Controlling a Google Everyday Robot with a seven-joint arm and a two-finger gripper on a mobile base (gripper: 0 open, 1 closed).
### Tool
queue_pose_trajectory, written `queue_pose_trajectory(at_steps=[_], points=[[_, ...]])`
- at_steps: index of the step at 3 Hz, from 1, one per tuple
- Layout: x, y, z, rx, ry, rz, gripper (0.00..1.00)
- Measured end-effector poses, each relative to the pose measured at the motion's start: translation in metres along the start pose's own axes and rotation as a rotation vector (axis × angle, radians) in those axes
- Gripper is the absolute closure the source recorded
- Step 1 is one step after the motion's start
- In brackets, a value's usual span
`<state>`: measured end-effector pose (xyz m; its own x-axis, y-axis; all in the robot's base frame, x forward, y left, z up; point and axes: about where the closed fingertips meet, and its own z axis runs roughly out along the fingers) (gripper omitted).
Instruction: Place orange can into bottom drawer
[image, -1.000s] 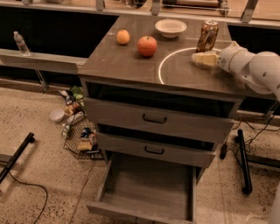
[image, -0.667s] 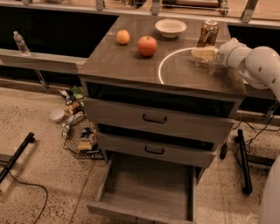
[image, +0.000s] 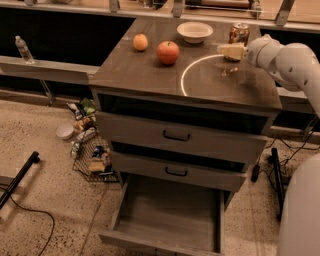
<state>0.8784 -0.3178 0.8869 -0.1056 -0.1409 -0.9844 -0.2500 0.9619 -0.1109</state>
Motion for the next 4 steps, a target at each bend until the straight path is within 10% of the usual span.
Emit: queue_pose_trajectory(at_steps=[2, 4], points=[[-0.005, 0.023, 0.027, -0.063, -0.019, 0.041, 0.41], [-0.031, 0.031, -0.02, -0.124, 0.006, 0.015, 0.88]])
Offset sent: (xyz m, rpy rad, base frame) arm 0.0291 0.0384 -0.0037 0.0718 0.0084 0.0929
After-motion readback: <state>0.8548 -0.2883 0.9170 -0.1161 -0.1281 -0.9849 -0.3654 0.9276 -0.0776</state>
